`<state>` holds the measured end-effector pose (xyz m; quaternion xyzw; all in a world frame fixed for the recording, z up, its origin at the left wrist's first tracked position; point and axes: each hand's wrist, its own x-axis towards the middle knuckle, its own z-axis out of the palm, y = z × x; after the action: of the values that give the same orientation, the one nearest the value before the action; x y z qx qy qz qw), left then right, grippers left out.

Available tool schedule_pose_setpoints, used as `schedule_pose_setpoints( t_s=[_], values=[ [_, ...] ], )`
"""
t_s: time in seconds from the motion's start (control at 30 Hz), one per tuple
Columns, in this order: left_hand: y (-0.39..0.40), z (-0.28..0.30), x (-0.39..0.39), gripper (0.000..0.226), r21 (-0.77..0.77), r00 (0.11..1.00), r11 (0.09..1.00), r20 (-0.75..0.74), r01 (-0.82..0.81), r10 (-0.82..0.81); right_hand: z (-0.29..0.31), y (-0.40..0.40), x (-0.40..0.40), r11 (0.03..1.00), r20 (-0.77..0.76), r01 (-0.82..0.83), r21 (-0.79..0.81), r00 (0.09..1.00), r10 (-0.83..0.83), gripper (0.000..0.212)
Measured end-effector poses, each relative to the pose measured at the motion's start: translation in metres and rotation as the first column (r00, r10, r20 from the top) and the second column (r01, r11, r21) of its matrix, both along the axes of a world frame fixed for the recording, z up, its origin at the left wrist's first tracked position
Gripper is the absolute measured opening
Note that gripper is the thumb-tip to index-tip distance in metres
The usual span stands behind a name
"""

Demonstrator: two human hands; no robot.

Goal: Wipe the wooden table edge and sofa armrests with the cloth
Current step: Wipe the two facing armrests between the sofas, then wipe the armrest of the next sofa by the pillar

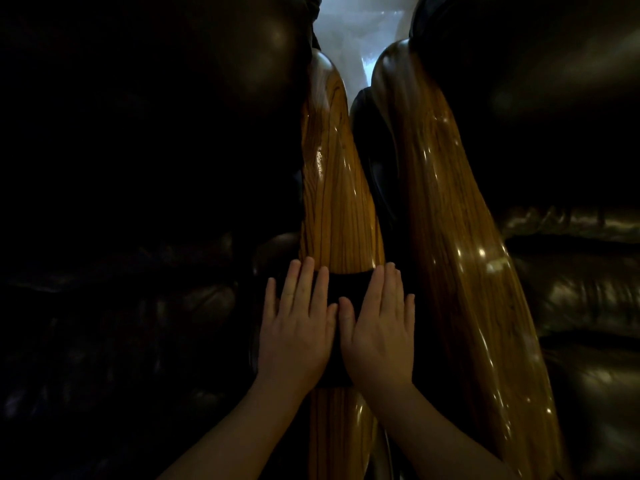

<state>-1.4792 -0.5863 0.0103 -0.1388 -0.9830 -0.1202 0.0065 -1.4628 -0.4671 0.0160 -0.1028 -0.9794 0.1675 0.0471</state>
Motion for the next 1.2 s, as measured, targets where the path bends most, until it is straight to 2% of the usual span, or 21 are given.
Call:
schedule_pose_setpoints(
  t_s=[0.17, 0.33, 0.47, 0.53, 0.6, 0.77, 0.97, 1.03, 1.2],
  values=[
    [-0.019, 0.014, -0.009, 0.056, 0.062, 0.998, 0.996, 0.008, 0.056, -0.057, 0.017, 0.02, -0.006, 0.997, 0.023, -0.072, -0.005, 0.997, 0.072, 0.066],
    [-0.024, 0.031, -0.02, 0.059, 0.013, 0.99, 0.99, -0.015, 0.138, -0.138, 0.033, 0.033, -0.015, 0.993, 0.036, -0.115, -0.008, 0.993, 0.115, 0.053],
    [-0.019, 0.045, -0.032, 0.04, 0.144, 0.977, 0.985, 0.176, 0.1, -0.124, 0.045, 0.038, -0.02, 0.981, 0.096, -0.129, -0.146, 0.985, 0.144, 0.028],
    [-0.018, 0.052, -0.035, 0.029, 0.148, 0.968, 0.986, 0.228, 0.072, -0.105, 0.052, 0.041, -0.023, 0.973, 0.164, -0.124, -0.196, 0.974, 0.157, 0.016],
    [-0.018, 0.061, -0.031, 0.02, 0.147, 0.961, 0.986, 0.252, 0.076, -0.112, 0.061, 0.043, -0.021, 0.974, 0.212, -0.147, -0.172, 0.96, 0.182, 0.009],
    [-0.027, 0.093, 0.001, 0.016, 0.139, 0.934, 0.986, 0.329, 0.096, -0.138, 0.093, 0.039, 0.003, 0.97, 0.275, -0.226, -0.085, 0.931, 0.241, 0.015],
    [-0.045, 0.142, 0.046, 0.022, 0.172, 0.937, 0.985, 0.343, 0.013, -0.072, 0.144, 0.018, 0.037, 0.95, 0.318, -0.268, -0.162, 0.897, 0.307, 0.014],
    [-0.057, 0.165, 0.065, 0.021, 0.168, 0.946, 0.983, 0.324, -0.069, 0.011, 0.168, 0.003, 0.048, 0.938, 0.311, -0.318, -0.139, 0.885, 0.346, 0.013],
    [-0.088, 0.197, 0.086, 0.023, 0.116, 0.97, 0.988, 0.233, -0.098, 0.069, 0.211, -0.03, 0.059, 0.883, 0.188, -0.466, 0.05, 0.873, 0.45, 0.01]
  ],
)
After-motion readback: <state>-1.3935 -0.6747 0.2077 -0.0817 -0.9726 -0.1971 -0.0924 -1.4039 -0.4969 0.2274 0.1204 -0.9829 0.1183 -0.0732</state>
